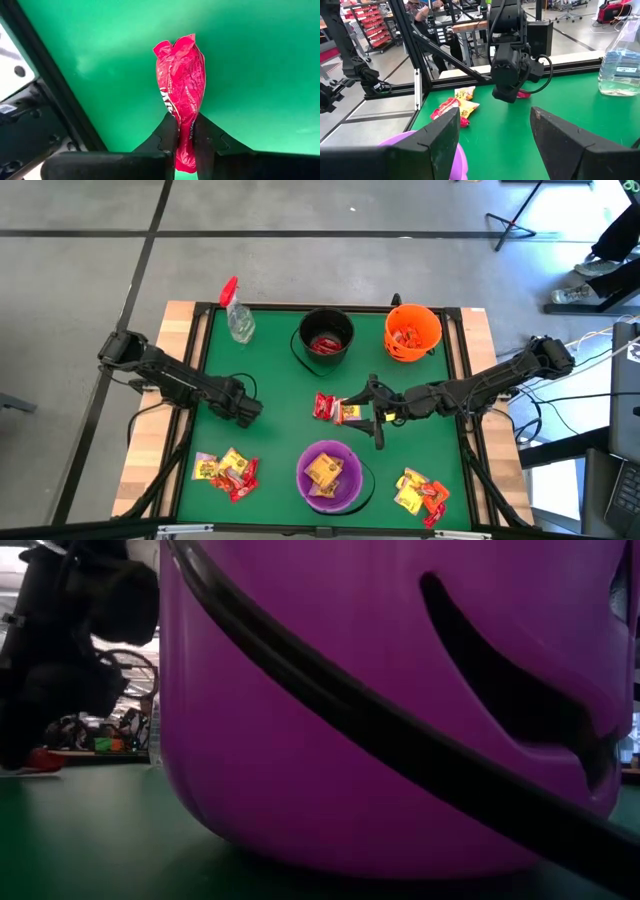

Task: Organize candy in baskets
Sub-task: Put the red candy pack into the black bucket

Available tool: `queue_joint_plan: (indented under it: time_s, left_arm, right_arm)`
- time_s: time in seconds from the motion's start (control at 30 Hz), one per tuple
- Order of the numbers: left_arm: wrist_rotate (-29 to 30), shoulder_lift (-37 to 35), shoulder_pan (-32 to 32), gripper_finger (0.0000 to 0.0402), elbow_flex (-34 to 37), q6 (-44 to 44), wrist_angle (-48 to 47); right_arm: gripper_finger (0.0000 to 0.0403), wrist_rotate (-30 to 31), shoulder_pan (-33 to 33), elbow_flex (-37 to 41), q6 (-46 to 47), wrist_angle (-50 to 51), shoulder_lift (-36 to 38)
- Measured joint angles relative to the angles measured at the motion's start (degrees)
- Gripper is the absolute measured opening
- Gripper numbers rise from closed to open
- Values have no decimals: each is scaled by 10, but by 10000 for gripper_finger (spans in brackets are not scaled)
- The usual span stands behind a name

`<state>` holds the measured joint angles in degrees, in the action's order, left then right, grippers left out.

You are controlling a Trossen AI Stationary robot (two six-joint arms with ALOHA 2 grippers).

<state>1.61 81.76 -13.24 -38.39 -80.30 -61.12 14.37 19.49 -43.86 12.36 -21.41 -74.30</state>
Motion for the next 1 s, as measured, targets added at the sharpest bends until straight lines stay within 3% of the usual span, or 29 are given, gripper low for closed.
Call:
queue_joint_plan:
  time_s: [0.23,0.5,0.77,0.9,1.0]
  left_arm:
    - [44,0,0,27,-66,46,1]
    - [216,0,11,28,-182,174,3]
    - [388,0,64,28,-265,347,45]
    - [410,0,107,28,-275,461,141]
    - [379,0,151,28,-275,524,221]
  right_arm:
    - [240,2,0,0,0,0,0]
    - [240,5,0,0,-3,-8,0]
    - [240,5,0,0,-7,-14,0]
    - [240,5,0,0,-7,-16,0]
    - [240,5,0,0,-7,-16,0]
